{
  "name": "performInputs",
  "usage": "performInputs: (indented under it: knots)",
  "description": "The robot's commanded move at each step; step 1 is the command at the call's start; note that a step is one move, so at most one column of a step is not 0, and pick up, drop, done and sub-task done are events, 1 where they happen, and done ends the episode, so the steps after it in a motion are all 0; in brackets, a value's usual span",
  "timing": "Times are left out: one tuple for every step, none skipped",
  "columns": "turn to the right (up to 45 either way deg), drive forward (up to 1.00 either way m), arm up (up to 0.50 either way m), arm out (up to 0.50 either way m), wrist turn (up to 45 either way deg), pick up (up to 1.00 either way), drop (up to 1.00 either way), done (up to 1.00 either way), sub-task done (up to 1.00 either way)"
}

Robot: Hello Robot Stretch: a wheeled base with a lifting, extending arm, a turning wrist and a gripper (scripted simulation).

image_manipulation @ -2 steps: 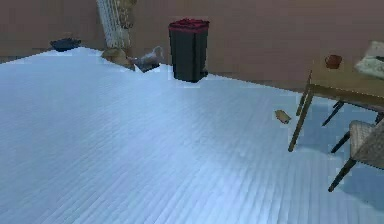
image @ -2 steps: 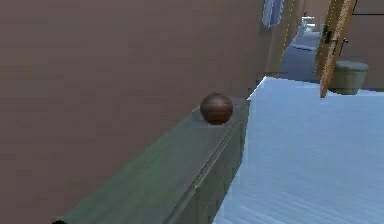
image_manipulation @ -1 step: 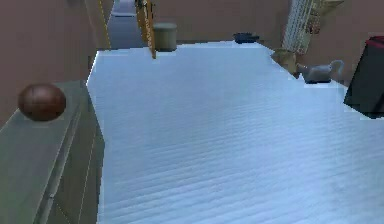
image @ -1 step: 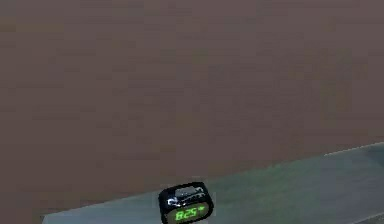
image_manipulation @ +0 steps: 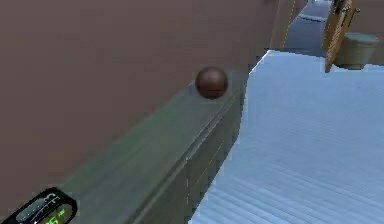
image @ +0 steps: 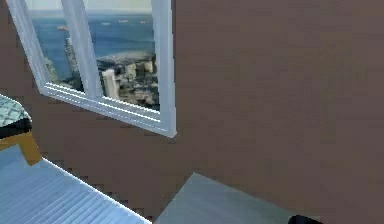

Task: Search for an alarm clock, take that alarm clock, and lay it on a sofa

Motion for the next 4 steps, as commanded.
performInputs:
  knots:
    - [-39.0,0.0,0.0,0.0,0.0,0.0,0.0,0.0,0.0]
    - [0.0,0.0,0.5,0.0,0.0,0.0,0.0,0.0,0.0]
    - [0.0,0.0,0.32,0.0,0.0,0.0,0.0,0.0,0.0]
    - [0.0,0.0,0.0,0.32,0.0,0.0,0.0,0.0,0.0]
